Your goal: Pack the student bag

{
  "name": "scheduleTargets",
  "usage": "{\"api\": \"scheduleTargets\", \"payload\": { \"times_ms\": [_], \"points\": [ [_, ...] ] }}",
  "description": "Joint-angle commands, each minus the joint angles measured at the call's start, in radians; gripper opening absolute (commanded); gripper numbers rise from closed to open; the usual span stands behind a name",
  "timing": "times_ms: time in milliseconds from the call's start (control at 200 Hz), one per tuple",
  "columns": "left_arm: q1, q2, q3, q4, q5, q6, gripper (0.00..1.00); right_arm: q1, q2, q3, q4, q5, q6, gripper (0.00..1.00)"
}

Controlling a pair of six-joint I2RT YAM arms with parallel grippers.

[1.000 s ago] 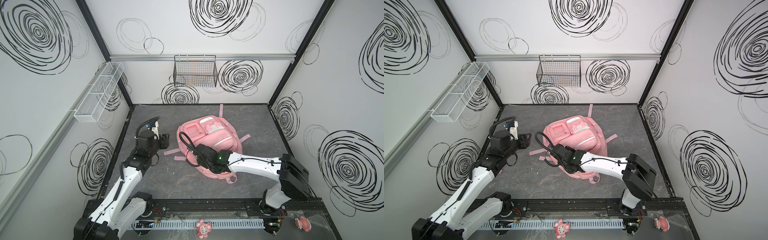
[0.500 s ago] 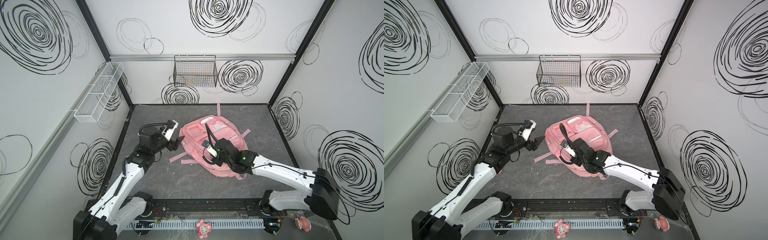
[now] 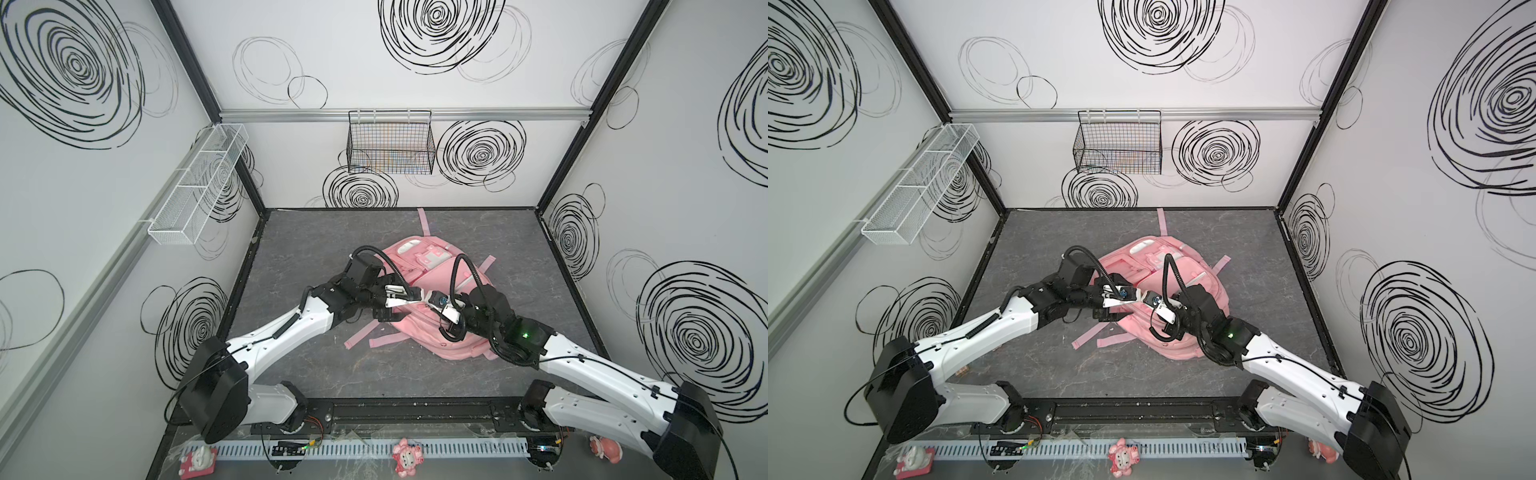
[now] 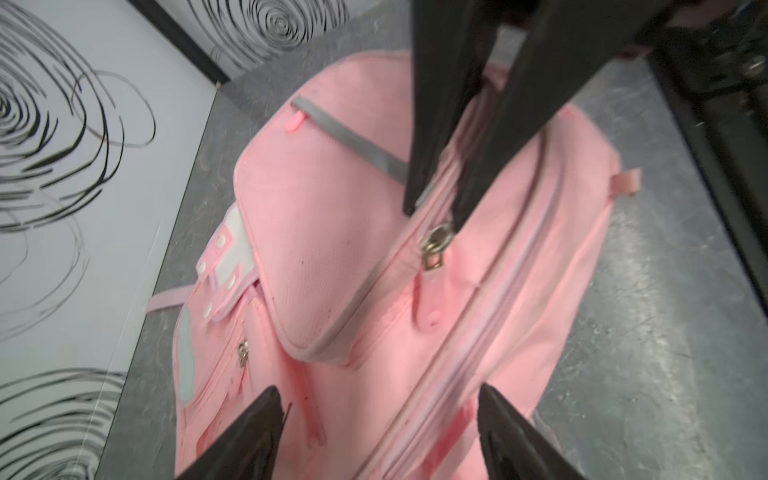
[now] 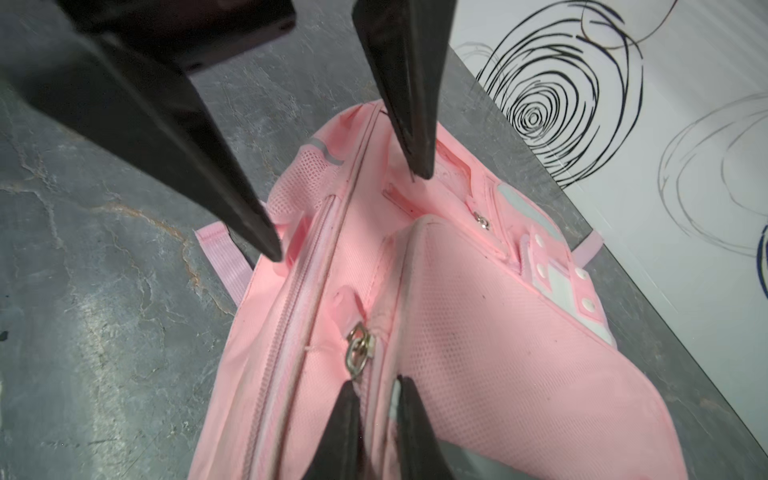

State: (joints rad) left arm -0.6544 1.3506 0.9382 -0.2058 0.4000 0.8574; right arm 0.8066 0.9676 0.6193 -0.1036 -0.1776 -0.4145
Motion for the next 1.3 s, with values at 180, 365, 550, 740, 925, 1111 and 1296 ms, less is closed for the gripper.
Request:
{"api": "scheduleTargets", "payload": {
  "times_ms": [180, 365, 550, 740, 925, 1111, 1296],
  "points": [
    [0.013, -0.016, 0.033, 0.020, 0.060, 0.100, 0.72, 0.012, -0.051, 0.028, 0.176, -0.128, -0.064, 0.00],
    [0.008, 0.035, 0.083, -0.069, 0.141, 0.114, 0.63, 0.010, -0.072, 0.002, 0.224, -0.164, -0.070, 0.00],
    [0.006, 0.067, 0.094, -0.092, 0.161, 0.126, 0.56, 0.001, -0.087, -0.010, 0.248, -0.189, -0.070, 0.00],
    [0.010, 0.085, 0.109, -0.140, 0.243, 0.144, 0.36, -0.022, -0.110, -0.031, 0.318, -0.167, -0.039, 0.00],
    [0.012, 0.092, 0.123, -0.124, 0.289, 0.105, 0.00, -0.033, -0.126, -0.053, 0.402, -0.097, 0.066, 0.05],
    [0.044, 0.059, 0.089, 0.121, 0.294, -0.185, 0.00, -0.032, -0.189, -0.080, 0.385, 0.043, 0.483, 0.54],
    [0.059, 0.083, 0.116, 0.213, 0.300, -0.389, 0.00, 0.024, -0.268, -0.131, 0.267, 0.198, 0.957, 0.49]
  ]
}}
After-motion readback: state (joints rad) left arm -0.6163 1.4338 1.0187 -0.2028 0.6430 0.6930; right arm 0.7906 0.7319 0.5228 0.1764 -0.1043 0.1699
